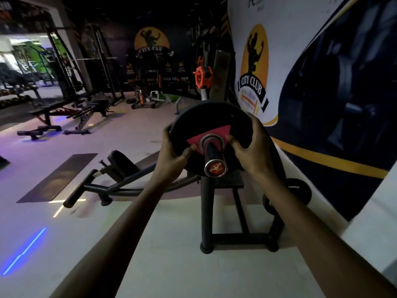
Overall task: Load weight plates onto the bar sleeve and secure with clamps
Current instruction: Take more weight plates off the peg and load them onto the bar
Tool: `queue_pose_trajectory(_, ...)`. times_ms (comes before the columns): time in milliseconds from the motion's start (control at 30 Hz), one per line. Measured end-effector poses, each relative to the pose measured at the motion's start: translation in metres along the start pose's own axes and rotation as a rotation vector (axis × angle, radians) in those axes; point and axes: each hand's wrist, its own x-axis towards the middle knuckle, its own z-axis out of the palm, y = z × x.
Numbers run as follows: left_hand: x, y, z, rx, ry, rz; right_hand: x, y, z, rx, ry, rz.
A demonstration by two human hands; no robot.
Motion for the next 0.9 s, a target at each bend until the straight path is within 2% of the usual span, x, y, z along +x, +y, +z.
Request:
queue_pose_trajectory(167, 0.046, -0.029, 0.005, 0.121, 0.01, 0.028, 0.036, 0.027, 0.017, -0.051, -0.019, 0.01)
queue_pose_trajectory(400, 0.122, -0.058, 0.014, 0.182, 0.02, -0.024, 0.098, 0.068, 0.05, -0.034, -0.085, 0.096)
queue_pose_trajectory(900, 0.194, -0.093, 0.024, 0.126, -0.032, -0.103, 0.158, 0.106, 0.083, -0.009, -0.115, 0.169)
